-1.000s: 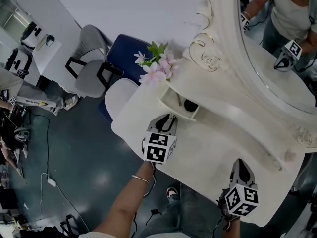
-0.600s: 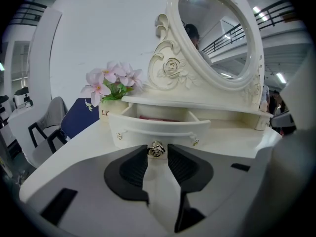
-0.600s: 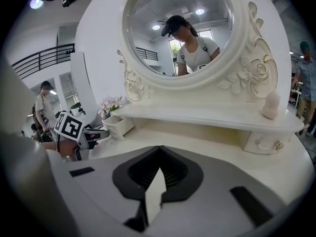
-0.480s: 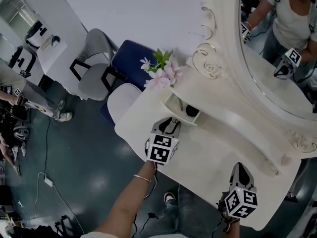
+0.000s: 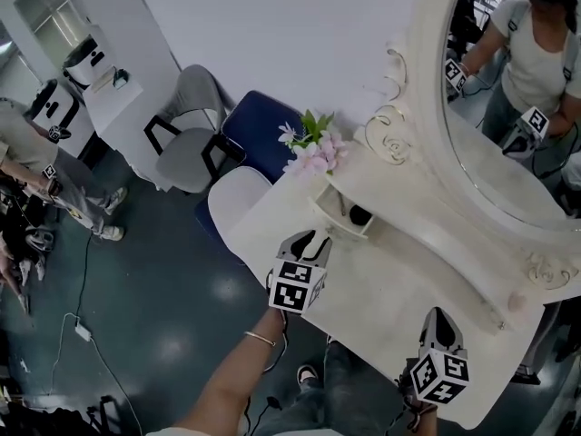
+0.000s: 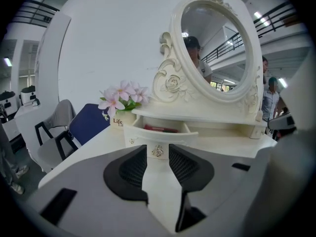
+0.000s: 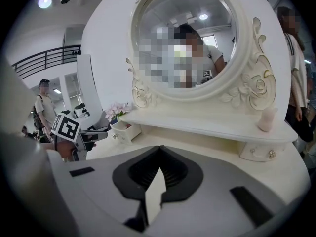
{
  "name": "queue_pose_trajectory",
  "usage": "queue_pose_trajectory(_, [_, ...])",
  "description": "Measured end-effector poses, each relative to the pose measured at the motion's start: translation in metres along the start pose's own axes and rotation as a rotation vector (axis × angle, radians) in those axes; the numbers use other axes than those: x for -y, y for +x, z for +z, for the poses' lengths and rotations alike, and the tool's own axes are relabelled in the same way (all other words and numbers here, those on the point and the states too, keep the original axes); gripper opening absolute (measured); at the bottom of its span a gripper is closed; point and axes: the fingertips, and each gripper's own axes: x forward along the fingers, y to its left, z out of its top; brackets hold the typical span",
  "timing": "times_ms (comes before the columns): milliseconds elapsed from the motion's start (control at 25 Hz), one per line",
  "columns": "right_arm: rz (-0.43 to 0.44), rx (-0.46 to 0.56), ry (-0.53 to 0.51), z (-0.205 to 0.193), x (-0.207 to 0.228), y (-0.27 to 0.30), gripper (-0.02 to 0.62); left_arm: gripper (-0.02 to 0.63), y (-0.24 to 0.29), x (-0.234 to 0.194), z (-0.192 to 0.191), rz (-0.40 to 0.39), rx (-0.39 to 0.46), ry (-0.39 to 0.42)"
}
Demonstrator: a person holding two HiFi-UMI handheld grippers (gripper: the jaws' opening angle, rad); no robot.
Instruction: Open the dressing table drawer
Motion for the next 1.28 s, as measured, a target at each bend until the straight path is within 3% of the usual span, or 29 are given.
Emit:
queue_pose_trajectory(640, [-0.02,0.156,-0.005,0.04,-0.023,-0.06,0.008,0.137,-0.15,0.026,0.09,-0.005,0.232,-0.028])
queue_pose_trajectory(1280, [0.016,0.339,-0.096,0.094,-0.073,-0.124,0.008,0.024,-0.26,0.046,0.113,0.035,0.386,-0.036])
